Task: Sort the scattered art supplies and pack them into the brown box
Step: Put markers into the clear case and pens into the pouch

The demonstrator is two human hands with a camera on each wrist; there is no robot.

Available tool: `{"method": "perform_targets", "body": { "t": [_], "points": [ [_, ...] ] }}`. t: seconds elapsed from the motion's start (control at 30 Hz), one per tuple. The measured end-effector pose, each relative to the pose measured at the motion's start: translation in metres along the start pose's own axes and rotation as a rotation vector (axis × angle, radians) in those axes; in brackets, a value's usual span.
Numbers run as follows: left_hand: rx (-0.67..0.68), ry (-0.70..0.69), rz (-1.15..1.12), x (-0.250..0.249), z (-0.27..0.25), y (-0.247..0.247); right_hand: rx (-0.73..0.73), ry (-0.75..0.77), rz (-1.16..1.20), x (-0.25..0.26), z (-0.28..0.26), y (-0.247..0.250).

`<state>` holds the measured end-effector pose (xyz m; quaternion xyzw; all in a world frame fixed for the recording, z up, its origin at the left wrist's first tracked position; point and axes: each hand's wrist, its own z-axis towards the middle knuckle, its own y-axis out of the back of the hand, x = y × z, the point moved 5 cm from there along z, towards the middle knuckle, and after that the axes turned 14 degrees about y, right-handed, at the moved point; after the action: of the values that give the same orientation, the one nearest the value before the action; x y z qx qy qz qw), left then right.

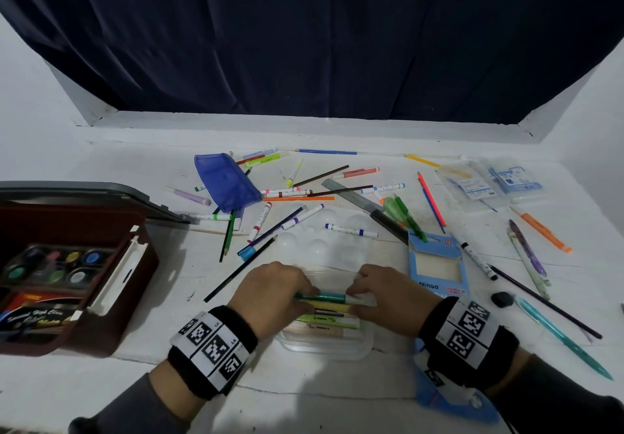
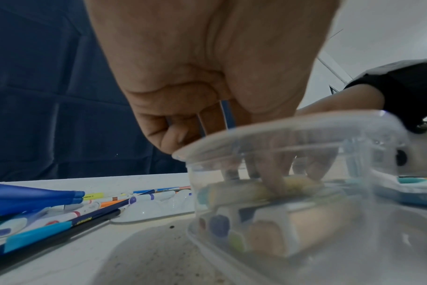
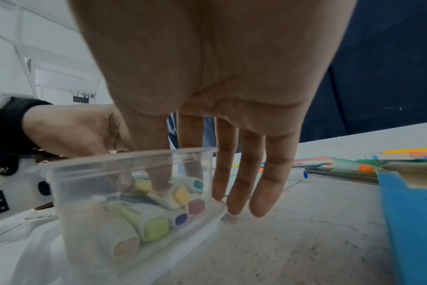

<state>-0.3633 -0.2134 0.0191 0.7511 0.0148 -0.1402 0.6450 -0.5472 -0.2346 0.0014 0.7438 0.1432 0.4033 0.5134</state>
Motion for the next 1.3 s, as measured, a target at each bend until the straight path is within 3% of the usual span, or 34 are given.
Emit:
{"method": "perform_targets", "body": {
  "t": [0.27, 0.63, 0.83, 1.13, 1.3],
  "points": [
    [-0.086, -0.108, -0.016, -0.004, -0.003, 0.003, -0.028, 0.016, 0.010, 0.005, 0.000, 0.001],
    [0.024, -0.019, -0.108, -0.005, -0.004, 0.006, -0.102, 0.002, 0.055, 0.003, -0.005, 0.001],
    [0.085, 0.014, -0.009, -0.008, -0.002, 0.006, -0.051, -0.010, 0.056, 0.000, -0.004, -0.001],
    [0.091, 0.019, 0.085, -0.011, -0.003, 0.002, -0.032, 0.005, 0.050, 0.002, -0.001, -0.001],
    [0.028, -0.007, 0.099, -0.012, -0.004, 0.008, -0.061, 0.031, 0.057, 0.005, -0.002, 0.000]
  ]
}}
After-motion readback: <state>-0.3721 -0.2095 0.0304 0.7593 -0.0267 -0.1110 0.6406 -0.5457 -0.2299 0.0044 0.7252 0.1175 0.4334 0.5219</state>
